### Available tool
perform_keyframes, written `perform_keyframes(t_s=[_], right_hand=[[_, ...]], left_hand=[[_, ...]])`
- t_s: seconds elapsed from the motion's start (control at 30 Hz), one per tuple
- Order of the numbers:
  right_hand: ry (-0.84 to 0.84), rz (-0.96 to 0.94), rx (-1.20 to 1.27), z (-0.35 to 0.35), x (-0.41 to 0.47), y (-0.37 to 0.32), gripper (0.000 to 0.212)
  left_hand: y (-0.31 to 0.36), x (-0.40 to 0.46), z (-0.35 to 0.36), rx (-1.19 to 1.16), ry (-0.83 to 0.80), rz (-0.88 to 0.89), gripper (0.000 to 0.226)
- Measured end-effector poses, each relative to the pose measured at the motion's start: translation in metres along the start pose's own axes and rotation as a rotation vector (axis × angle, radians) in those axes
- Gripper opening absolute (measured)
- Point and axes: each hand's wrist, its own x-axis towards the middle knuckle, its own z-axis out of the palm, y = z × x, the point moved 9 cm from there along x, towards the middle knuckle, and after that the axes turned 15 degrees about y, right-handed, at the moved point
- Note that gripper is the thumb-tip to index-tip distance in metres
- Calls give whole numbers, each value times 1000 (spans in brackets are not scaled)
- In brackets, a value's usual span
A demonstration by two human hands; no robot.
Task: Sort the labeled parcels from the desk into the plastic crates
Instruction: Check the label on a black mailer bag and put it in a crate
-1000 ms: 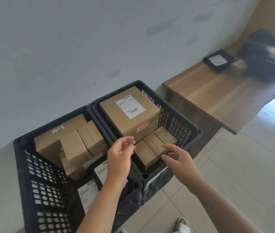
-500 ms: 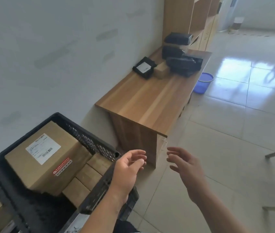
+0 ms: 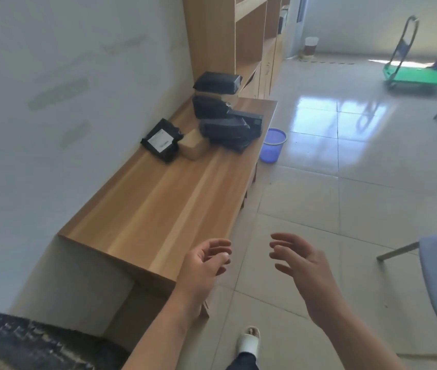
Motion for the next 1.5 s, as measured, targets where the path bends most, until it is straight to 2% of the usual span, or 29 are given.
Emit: perform_keyframes(t_s=[0.33,0.6,0.77,0.87,0.97,1.13,1.2,1.3,1.5], right_hand=[[100,64,11,-17,169,-58,24],[26,128,52,-1,310,-83,21],[-95,132,28,22,415,-118,21],[-151,138,10,31,471,-144,21],[-210,144,-13,46,519,-159,20],[-288,183,-64,78,572,-168,19],[-325,185,-97,94,591,-174,20],[-349,167,-152,120,622,-185,20],[-416,74,-262,169,670,-225,19]], left_hand=[[79,147,123,-57,-47,-62,21],[107,242,201,5,-2,-91,21],[125,307,247,-50,108,-198,19],[135,350,269,-207,196,-333,20],[138,393,278,-344,337,-392,23],[129,450,278,-536,508,-545,39],[128,474,273,-608,587,-584,55],[121,513,264,-657,682,-617,72],[98,551,260,-632,791,-714,70]])
